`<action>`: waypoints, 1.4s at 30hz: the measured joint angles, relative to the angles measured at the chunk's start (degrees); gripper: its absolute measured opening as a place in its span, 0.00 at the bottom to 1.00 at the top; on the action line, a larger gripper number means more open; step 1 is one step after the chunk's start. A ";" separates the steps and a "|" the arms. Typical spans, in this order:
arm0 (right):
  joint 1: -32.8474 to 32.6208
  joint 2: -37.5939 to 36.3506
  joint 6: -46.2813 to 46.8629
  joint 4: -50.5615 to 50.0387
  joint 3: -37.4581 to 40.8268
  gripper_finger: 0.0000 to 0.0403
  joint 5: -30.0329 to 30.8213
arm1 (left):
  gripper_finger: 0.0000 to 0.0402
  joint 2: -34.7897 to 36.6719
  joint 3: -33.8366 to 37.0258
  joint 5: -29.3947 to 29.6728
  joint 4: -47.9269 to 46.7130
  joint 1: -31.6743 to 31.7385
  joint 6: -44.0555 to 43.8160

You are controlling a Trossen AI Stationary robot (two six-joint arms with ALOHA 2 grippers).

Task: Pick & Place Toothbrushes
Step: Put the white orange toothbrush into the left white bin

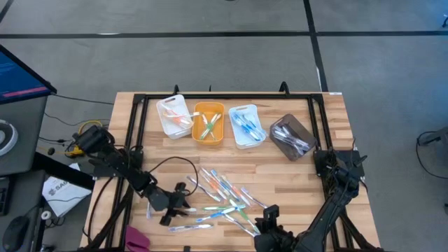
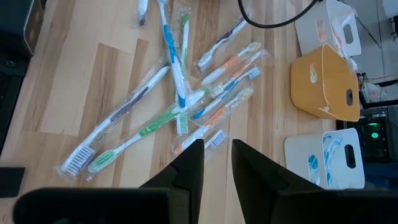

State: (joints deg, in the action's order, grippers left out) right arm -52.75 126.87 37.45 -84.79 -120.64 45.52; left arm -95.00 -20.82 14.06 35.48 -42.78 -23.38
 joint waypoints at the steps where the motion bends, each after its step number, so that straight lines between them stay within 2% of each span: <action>1: 0.00 0.00 0.02 0.00 0.00 0.19 0.00 | 0.28 0.00 0.00 0.13 -0.08 0.00 0.20; 6: 0.00 0.00 0.00 0.00 0.00 0.19 0.00 | 0.08 0.00 0.02 0.34 -0.41 0.11 0.68; 8: 0.00 0.00 -0.02 0.00 0.00 0.19 0.00 | 0.03 0.00 0.02 -0.11 -0.39 0.48 0.59; 16: 0.09 0.00 -0.09 0.00 0.00 0.19 0.00 | 0.02 2.03 -2.91 -0.36 -0.76 1.51 3.54; 23: 0.45 0.00 -0.09 0.02 0.00 0.19 0.00 | 0.02 13.18 -4.79 2.74 -0.67 3.16 5.12; 26: 0.72 0.00 -0.10 0.02 0.00 0.19 0.00 | 0.02 19.98 -4.79 7.90 -0.82 3.74 8.57; 31: 0.91 0.00 -0.11 0.04 0.00 0.19 0.00 | 0.03 31.39 -4.79 21.31 -0.87 5.06 12.93; 33: 1.08 0.00 -0.10 0.05 0.00 0.19 0.00 | 0.02 35.58 -4.79 24.31 -1.47 6.41 14.21; 38: 1.58 0.00 -0.09 0.09 0.00 0.19 0.01 | 0.03 42.45 -4.79 25.10 -3.08 13.48 27.69; 42: 2.02 0.00 -0.12 0.13 0.00 0.19 0.01 | 0.02 44.29 -4.76 24.93 -6.41 21.85 38.68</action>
State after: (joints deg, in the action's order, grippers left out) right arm -50.73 126.87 37.33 -84.66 -120.64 45.53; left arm -50.72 -25.58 38.99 29.07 -20.93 15.31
